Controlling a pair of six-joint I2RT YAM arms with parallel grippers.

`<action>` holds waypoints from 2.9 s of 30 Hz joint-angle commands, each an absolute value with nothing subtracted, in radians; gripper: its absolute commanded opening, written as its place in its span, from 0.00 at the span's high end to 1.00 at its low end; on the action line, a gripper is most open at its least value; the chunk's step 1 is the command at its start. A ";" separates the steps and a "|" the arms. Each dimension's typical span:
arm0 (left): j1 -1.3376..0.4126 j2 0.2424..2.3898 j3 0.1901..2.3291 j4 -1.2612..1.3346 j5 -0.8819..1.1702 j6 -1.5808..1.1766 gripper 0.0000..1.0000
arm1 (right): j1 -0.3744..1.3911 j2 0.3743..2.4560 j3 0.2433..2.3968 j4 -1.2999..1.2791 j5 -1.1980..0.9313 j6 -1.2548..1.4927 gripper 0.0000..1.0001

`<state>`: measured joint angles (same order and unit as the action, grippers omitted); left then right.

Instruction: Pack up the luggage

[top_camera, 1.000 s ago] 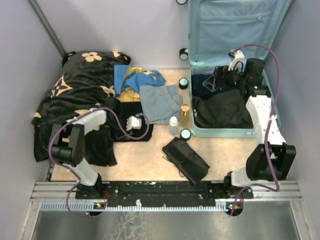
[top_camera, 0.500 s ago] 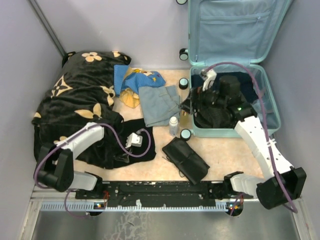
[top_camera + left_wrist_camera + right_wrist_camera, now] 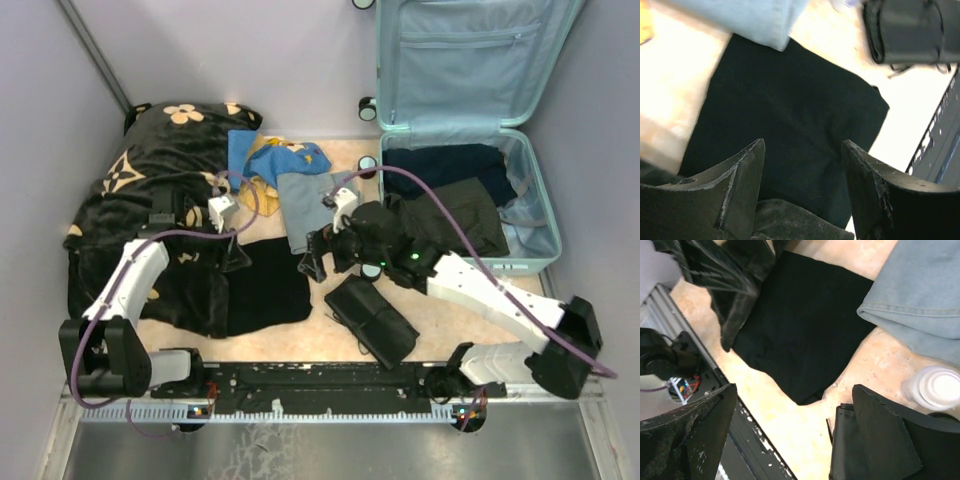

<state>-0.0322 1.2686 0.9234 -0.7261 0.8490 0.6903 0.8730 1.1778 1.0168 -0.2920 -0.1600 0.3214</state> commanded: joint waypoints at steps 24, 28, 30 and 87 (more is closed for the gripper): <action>0.041 1.114 0.734 -0.373 0.802 0.165 0.51 | 1.044 1.822 1.203 -0.205 0.144 0.624 0.01; 0.025 1.192 0.754 -0.355 0.763 0.175 0.57 | 1.024 1.851 1.204 -0.175 0.141 0.633 0.01; 0.006 1.241 0.777 -0.365 0.732 0.197 0.61 | 1.011 1.863 1.220 -0.172 0.134 0.637 0.01; 0.064 1.339 0.988 -0.322 0.617 0.132 0.35 | 1.044 1.698 1.736 -0.555 0.217 0.205 1.00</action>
